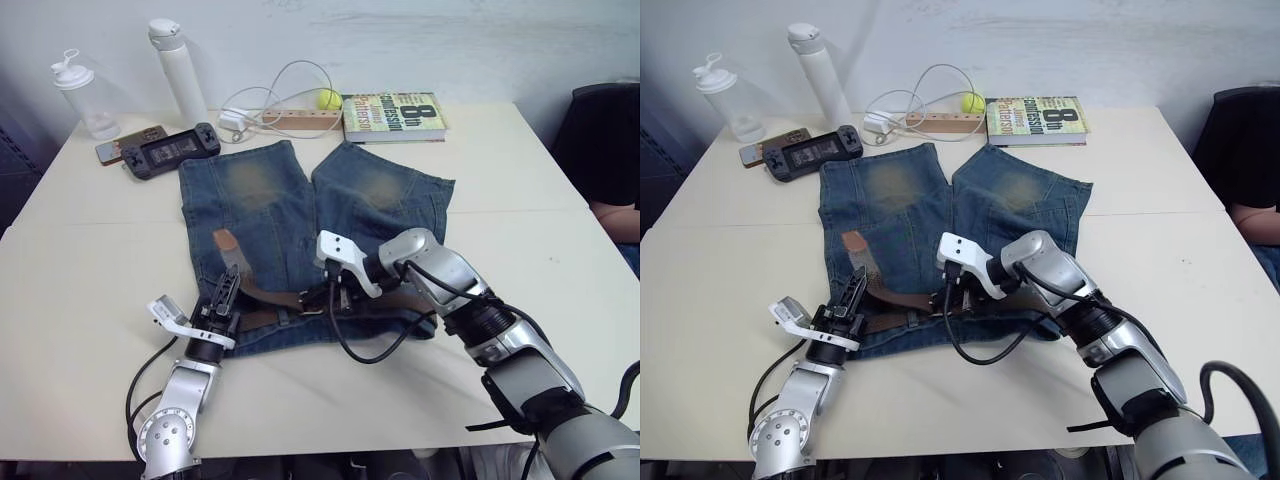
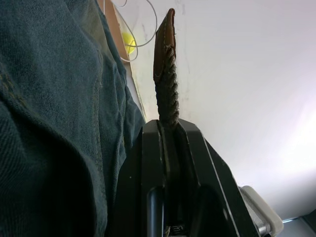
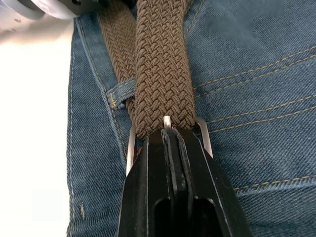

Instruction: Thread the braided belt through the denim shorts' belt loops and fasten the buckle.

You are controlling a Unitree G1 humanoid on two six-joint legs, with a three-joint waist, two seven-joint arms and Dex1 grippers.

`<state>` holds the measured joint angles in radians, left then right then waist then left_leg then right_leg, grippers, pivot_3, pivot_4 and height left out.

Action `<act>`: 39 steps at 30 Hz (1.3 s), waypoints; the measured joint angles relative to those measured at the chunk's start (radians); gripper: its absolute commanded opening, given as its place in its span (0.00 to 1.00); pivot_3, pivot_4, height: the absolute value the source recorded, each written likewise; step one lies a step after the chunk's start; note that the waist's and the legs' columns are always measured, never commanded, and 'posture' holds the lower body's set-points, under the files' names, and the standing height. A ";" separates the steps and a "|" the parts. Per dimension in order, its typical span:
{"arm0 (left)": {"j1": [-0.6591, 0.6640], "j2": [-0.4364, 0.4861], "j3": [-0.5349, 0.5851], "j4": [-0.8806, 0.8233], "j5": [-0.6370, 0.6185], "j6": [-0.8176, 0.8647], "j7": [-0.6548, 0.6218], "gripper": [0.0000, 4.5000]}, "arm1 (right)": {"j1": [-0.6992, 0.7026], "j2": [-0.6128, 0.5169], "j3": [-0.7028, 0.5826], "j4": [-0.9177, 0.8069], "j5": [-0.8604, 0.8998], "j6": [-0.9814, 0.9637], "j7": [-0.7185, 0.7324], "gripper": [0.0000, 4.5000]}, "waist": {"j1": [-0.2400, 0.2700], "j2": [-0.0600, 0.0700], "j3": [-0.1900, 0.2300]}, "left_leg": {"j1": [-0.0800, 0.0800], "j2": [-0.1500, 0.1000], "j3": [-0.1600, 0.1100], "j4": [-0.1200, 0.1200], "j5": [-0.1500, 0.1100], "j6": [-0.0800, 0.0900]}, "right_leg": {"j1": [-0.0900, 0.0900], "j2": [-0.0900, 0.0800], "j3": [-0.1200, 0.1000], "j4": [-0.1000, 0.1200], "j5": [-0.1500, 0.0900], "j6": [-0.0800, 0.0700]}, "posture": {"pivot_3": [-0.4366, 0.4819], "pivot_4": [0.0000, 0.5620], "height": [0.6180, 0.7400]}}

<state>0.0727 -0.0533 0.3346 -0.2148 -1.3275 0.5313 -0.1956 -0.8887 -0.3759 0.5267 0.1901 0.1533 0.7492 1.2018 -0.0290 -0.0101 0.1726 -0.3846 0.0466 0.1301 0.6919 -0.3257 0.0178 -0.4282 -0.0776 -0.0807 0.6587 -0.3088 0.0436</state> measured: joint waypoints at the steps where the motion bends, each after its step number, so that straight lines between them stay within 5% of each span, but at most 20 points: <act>1: -0.001 0.000 0.000 0.002 0.000 0.000 -0.002 0.00 | -0.009 0.006 0.004 0.001 -0.002 0.026 -0.004 0.03 | 0.000 0.001 -0.001 | 0.000 0.000 0.000 0.000 0.000 0.000 | 0.000 0.000 0.000 0.000 0.000 0.000 | 0.48 0.27 0.70; 10: -0.009 -0.010 -0.002 0.040 0.055 -0.036 -0.039 0.00 | -0.052 0.035 0.083 0.041 -0.054 0.095 -0.024 0.03 | -0.001 0.004 -0.019 | 0.017 0.000 -0.002 -0.011 -0.004 -0.006 | 0.015 0.000 -0.002 -0.009 -0.001 -0.002 | 0.48 0.27 0.70; 20: -0.051 0.012 -0.009 0.026 0.016 0.004 -0.010 0.00 | -0.094 0.042 0.167 0.049 -0.141 0.027 -0.007 0.03 | 0.000 -0.001 -0.028 | 0.017 0.000 -0.008 -0.013 -0.004 -0.007 | 0.018 0.000 -0.007 -0.013 -0.001 -0.002 | 0.48 0.27 0.70; 28: -0.389 0.221 -0.049 0.213 -0.012 0.206 -0.026 0.00 | -0.079 0.059 0.178 0.022 -0.210 -0.010 -0.038 0.03 | -0.003 -0.001 -0.031 | 0.017 0.000 -0.011 -0.017 0.001 -0.011 | 0.019 0.000 -0.012 -0.013 0.001 -0.005 | 0.48 0.27 0.70; 32: -0.618 0.370 -0.159 0.459 0.122 0.333 -0.238 0.00 | -0.069 0.060 0.175 0.004 -0.222 -0.007 -0.052 0.03 | -0.003 -0.002 -0.031 | 0.017 0.000 -0.011 -0.021 0.005 -0.015 | 0.018 0.000 -0.014 -0.014 0.002 -0.006 | 0.48 0.27 0.70; 39: -0.992 0.370 -0.341 0.948 0.439 0.314 -0.584 0.00 | -0.023 0.020 0.166 -0.083 -0.240 -0.002 -0.074 0.03 | 0.004 -0.003 -0.030 | 0.016 -0.001 -0.013 -0.026 0.009 -0.018 | 0.018 -0.003 -0.021 -0.016 0.002 -0.007 | 0.48 0.27 0.70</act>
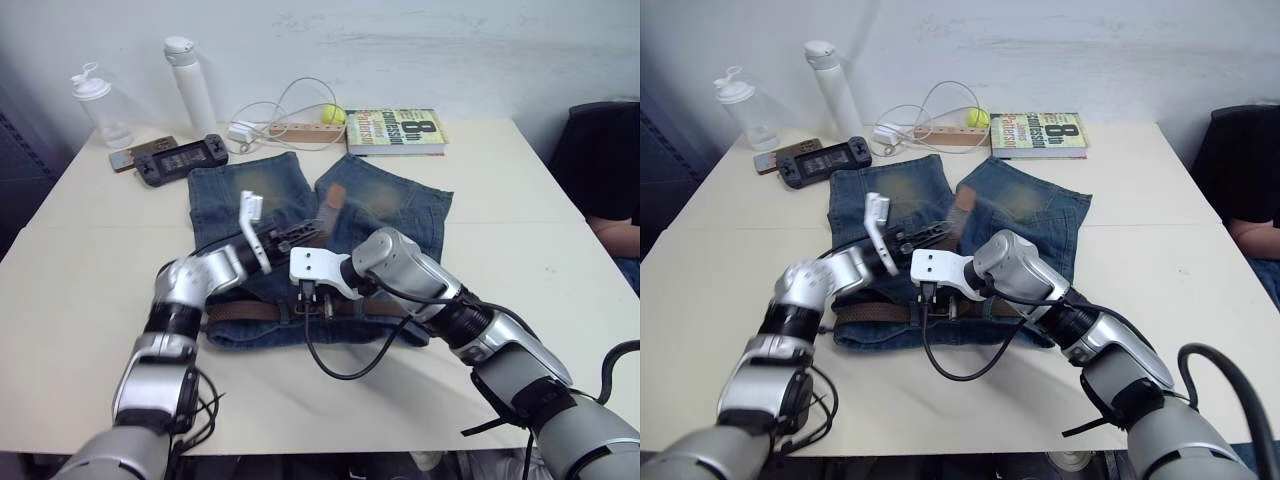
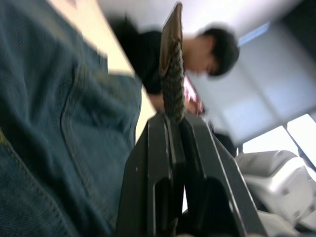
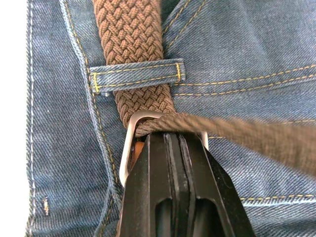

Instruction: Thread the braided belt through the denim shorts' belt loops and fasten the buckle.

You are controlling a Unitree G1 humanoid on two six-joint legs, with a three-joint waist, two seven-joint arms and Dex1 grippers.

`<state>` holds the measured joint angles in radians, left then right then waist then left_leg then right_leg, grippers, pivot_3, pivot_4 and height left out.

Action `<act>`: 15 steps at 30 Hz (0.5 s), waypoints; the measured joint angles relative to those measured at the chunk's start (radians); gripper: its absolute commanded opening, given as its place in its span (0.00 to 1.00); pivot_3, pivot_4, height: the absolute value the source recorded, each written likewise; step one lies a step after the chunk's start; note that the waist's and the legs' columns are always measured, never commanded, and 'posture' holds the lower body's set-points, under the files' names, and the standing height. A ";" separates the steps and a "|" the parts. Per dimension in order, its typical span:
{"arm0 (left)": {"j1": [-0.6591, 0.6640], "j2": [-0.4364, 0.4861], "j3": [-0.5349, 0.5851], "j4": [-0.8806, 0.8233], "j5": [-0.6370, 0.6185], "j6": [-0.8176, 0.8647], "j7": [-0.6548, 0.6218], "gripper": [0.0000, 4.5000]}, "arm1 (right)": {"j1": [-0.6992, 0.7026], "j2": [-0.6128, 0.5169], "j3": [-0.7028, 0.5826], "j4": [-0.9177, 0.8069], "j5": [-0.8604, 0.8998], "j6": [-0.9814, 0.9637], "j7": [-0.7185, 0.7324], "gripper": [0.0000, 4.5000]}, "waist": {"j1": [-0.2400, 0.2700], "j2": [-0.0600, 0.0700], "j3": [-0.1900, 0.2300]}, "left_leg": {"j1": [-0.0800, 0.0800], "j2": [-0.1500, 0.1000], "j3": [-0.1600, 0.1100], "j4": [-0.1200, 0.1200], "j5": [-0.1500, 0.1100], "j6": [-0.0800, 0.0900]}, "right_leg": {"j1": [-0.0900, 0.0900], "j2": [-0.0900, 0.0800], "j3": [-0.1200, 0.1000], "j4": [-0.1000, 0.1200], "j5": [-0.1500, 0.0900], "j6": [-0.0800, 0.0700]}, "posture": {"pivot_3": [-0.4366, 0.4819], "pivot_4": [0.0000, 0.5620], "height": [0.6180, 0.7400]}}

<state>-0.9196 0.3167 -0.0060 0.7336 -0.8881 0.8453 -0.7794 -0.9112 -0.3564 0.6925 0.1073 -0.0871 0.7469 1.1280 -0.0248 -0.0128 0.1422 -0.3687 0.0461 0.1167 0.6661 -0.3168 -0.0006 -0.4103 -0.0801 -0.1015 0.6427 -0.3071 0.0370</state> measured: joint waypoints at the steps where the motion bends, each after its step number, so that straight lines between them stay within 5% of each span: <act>1: -0.048 -0.015 -0.011 0.075 0.040 -0.022 -0.034 0.00 | 0.007 -0.007 0.000 -0.017 -0.003 0.005 -0.004 0.03 | 0.002 0.000 0.000 | -0.001 0.000 0.000 0.000 0.000 0.000 | 0.000 -0.001 -0.001 -0.001 0.000 0.000 | 0.48 0.27 0.70; 6: -0.290 -0.109 -0.015 0.459 0.256 -0.198 -0.191 0.00 | 0.039 -0.036 -0.007 -0.109 -0.011 0.078 -0.024 0.03 | 0.018 0.001 0.002 | -0.003 0.000 0.000 -0.002 -0.001 0.001 | -0.001 -0.002 -0.002 -0.005 0.000 0.000 | 0.48 0.27 0.70; 15: -0.429 -0.174 0.044 0.623 0.421 -0.379 -0.303 0.00 | 0.042 -0.056 -0.009 -0.137 -0.011 0.106 -0.020 0.03 | 0.025 0.002 0.005 | -0.006 0.000 0.000 -0.002 -0.001 0.002 | -0.002 -0.006 -0.007 -0.006 0.001 0.001 | 0.48 0.27 0.70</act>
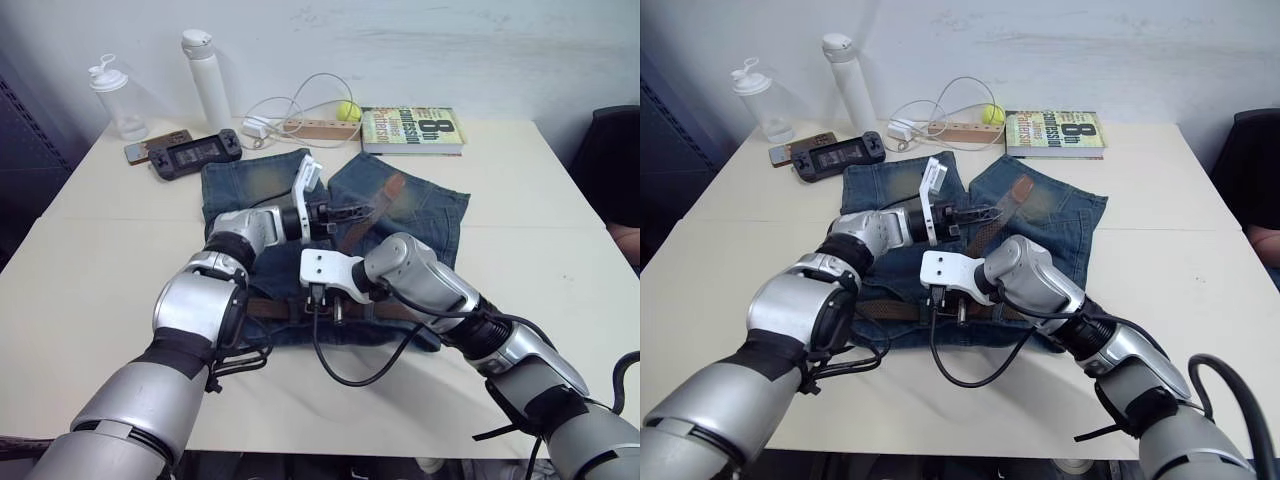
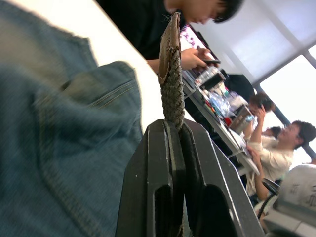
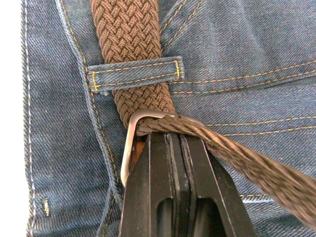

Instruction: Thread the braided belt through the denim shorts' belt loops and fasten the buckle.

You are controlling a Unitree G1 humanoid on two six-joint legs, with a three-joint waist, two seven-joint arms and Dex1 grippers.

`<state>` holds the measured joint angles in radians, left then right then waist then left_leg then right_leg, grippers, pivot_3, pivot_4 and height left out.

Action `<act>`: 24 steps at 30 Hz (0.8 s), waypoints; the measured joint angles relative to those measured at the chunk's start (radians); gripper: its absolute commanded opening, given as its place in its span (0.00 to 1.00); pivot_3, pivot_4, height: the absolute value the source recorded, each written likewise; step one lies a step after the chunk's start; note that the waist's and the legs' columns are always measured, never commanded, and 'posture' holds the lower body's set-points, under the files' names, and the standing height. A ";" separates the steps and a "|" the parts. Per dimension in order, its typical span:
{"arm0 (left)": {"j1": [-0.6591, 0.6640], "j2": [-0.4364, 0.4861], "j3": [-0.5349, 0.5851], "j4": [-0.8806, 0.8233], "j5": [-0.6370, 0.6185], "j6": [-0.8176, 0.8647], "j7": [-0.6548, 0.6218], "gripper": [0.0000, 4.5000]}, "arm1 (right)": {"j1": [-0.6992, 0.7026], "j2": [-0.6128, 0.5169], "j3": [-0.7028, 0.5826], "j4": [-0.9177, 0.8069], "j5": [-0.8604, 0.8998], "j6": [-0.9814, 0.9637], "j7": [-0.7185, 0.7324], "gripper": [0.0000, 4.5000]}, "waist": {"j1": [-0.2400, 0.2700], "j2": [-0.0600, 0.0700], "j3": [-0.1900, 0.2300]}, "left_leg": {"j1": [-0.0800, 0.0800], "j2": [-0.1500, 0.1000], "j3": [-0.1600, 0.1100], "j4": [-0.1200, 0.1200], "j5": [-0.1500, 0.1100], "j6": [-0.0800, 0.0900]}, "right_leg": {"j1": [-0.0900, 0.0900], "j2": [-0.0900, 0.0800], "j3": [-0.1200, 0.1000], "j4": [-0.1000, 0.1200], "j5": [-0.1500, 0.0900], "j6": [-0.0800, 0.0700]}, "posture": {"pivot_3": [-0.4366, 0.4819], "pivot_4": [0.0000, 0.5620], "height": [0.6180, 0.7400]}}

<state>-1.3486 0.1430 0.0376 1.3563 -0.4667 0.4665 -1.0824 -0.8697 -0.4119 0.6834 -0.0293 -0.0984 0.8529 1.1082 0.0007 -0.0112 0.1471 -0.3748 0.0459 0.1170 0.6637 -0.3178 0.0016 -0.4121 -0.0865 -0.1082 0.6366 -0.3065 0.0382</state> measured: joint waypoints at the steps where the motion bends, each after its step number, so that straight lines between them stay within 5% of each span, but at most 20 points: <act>1: 0.000 -0.007 0.015 0.009 0.007 -0.022 0.004 0.00 | 0.000 -0.001 0.000 0.000 0.000 0.000 0.001 0.03 | 0.000 0.000 0.000 | 0.000 0.000 0.000 0.000 0.000 0.000 | 0.000 0.000 0.000 0.000 0.000 0.000 | 0.48 0.27 0.70; 8: 0.001 -0.008 0.060 0.028 0.066 -0.080 -0.007 0.00 | 0.019 0.002 -0.034 0.000 0.005 -0.001 -0.002 0.03 | -0.001 -0.001 0.003 | -0.001 0.000 0.001 0.000 0.001 0.002 | 0.000 -0.002 -0.003 0.000 0.001 0.001 | 0.48 0.27 0.70; 15: 0.114 0.036 0.062 -0.152 0.146 -0.189 0.055 0.00 | 0.096 -0.041 -0.195 -0.075 0.077 0.045 -0.031 0.03 | 0.001 -0.001 0.020 | -0.011 -0.001 0.001 0.000 0.004 0.003 | -0.006 -0.006 -0.006 0.001 0.001 0.002 | 0.48 0.27 0.70; 19: 0.279 0.039 0.068 -0.409 0.157 -0.255 0.124 0.00 | 0.141 -0.100 -0.362 -0.167 0.193 0.210 -0.027 0.03 | 0.003 0.000 0.030 | -0.031 -0.006 0.001 0.001 0.017 0.008 | -0.024 -0.010 -0.008 0.004 0.003 0.005 | 0.48 0.27 0.70; 24: 0.465 0.056 0.019 -0.749 0.167 -0.220 0.159 0.00 | 0.137 -0.080 -0.591 -0.221 0.348 0.481 -0.056 0.03 | -0.002 -0.003 0.038 | -0.036 -0.008 0.004 0.000 0.019 0.011 | -0.029 -0.010 -0.014 0.005 0.003 0.005 | 0.48 0.27 0.70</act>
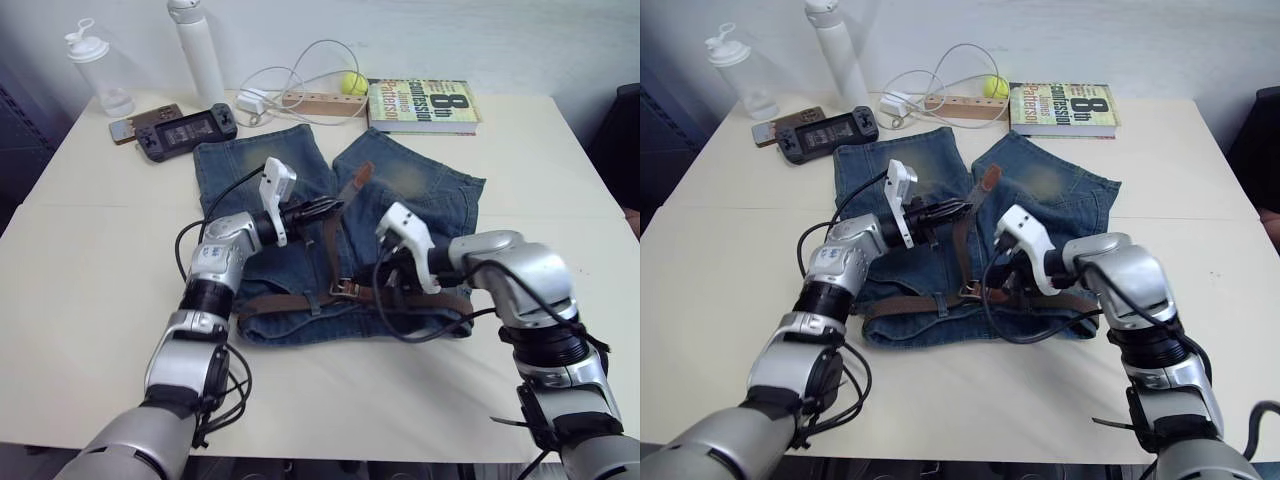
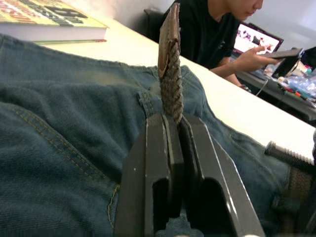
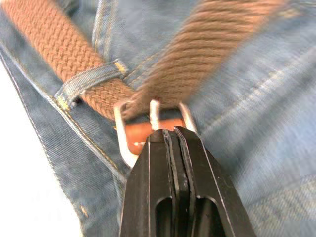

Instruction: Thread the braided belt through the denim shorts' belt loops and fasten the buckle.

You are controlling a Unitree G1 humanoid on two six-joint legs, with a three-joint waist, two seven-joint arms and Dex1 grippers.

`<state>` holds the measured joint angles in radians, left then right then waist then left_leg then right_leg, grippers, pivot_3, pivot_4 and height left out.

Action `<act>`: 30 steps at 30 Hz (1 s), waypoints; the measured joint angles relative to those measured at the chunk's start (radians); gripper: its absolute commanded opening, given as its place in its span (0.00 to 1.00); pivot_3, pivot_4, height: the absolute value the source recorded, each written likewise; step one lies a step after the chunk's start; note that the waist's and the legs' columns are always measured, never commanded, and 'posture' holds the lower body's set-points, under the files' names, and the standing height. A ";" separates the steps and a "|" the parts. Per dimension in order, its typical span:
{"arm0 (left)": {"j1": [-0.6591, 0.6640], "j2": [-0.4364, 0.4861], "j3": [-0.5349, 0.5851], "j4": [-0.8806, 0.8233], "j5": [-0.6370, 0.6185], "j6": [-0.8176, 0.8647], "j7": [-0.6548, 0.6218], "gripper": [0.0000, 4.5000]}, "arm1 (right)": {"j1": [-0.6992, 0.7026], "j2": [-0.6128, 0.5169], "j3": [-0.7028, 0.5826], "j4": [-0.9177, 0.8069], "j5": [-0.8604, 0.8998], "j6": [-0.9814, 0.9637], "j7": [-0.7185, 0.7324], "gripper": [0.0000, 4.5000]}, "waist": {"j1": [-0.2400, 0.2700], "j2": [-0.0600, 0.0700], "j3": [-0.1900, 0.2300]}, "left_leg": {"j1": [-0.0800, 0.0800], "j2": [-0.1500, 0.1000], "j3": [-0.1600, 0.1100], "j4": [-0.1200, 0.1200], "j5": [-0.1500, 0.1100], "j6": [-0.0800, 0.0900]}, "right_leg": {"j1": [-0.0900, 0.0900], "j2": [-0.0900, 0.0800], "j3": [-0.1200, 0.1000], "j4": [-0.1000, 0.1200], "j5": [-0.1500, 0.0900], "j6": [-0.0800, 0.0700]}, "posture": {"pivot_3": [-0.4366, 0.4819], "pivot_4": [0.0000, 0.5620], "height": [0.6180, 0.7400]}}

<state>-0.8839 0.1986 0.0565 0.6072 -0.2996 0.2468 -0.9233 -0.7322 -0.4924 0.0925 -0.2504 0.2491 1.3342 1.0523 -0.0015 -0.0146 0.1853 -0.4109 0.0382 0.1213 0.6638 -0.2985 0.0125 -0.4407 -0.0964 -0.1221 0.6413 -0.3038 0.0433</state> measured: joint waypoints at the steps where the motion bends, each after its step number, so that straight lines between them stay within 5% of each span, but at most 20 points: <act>1: 0.039 0.001 -0.027 -0.074 0.011 0.013 0.009 0.00 | -0.017 0.010 -0.078 -0.016 0.039 0.067 -0.017 0.03 | 0.001 -0.001 0.001 | 0.000 0.000 0.000 0.000 0.000 0.001 | 0.000 0.000 -0.001 0.000 0.000 0.000 | 0.48 0.27 0.70; 7: 0.076 0.017 -0.100 -0.220 0.048 0.039 0.035 0.00 | -0.021 -0.020 -0.218 -0.078 0.136 0.150 -0.087 0.08 | 0.003 -0.004 0.003 | 0.001 -0.001 -0.002 0.000 0.002 0.001 | 0.000 -0.003 -0.002 -0.001 0.000 0.000 | 0.48 0.27 0.70; 10: 0.076 0.059 -0.155 -0.264 0.092 0.012 0.018 0.00 | 0.004 -0.060 -0.233 -0.078 0.146 0.090 -0.125 0.31 | -0.001 -0.004 0.004 | 0.002 -0.002 -0.001 0.000 0.002 0.001 | 0.000 -0.004 0.000 0.001 0.001 0.001 | 0.48 0.27 0.70; 14: 0.076 0.106 -0.239 -0.310 0.164 -0.072 -0.022 0.00 | 0.015 -0.143 -0.231 -0.088 0.146 -0.081 -0.132 0.73 | -0.001 -0.004 0.004 | 0.003 -0.001 0.000 0.000 0.004 0.000 | 0.000 -0.003 0.000 0.001 0.001 0.001 | 0.48 0.27 0.70; 21: 0.094 0.217 -0.314 -0.347 0.261 -0.209 -0.093 0.00 | 0.122 -0.369 -0.076 -0.156 0.013 -0.554 -0.063 0.73 | 0.001 -0.006 0.005 | 0.004 -0.001 0.004 0.000 0.004 0.001 | 0.000 -0.002 0.002 0.001 0.001 0.001 | 0.48 0.27 0.70; 30: 0.098 0.203 -0.335 -0.359 0.271 -0.230 -0.097 0.00 | 0.126 -0.343 0.060 -0.135 -0.071 -0.774 -0.072 0.73 | 0.002 -0.009 0.007 | 0.004 -0.001 0.002 0.003 0.006 0.002 | 0.001 -0.003 0.002 0.004 0.001 0.001 | 0.48 0.27 0.70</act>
<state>-0.7859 0.4012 -0.2786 0.2485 -0.0287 0.0171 -1.0204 -0.6062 -0.8352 0.1530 -0.3849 0.1783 0.5598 0.9798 0.0010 -0.0237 0.1924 -0.4069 0.0369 0.1236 0.6664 -0.2928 0.0141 -0.4397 -0.0992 -0.1201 0.6455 -0.3028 0.0445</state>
